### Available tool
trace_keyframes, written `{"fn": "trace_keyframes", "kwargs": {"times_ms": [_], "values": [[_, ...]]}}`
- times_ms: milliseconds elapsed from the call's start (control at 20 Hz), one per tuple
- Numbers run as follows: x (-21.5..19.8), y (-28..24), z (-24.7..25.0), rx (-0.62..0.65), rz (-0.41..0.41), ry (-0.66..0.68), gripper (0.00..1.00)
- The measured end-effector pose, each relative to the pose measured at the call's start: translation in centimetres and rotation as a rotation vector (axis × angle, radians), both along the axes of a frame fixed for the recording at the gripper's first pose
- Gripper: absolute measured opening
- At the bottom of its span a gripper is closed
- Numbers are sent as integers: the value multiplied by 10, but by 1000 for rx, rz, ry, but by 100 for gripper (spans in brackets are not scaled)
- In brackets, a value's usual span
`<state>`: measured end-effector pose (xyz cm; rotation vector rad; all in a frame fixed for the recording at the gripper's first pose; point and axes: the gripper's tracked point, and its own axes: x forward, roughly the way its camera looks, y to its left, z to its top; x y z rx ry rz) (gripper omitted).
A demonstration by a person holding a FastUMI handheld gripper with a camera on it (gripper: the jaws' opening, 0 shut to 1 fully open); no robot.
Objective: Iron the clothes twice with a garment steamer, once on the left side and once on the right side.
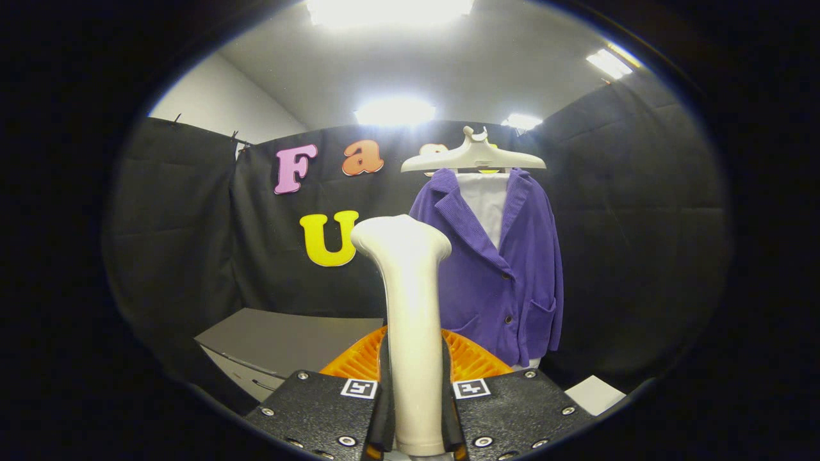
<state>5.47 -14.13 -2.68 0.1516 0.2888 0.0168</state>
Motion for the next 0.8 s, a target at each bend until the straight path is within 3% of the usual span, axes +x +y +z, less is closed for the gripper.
{"fn": "trace_keyframes", "kwargs": {"times_ms": [600,800], "values": [[87,-54,5,-15,-204,-32,28],[118,-61,3,8,-234,-41,28]]}}
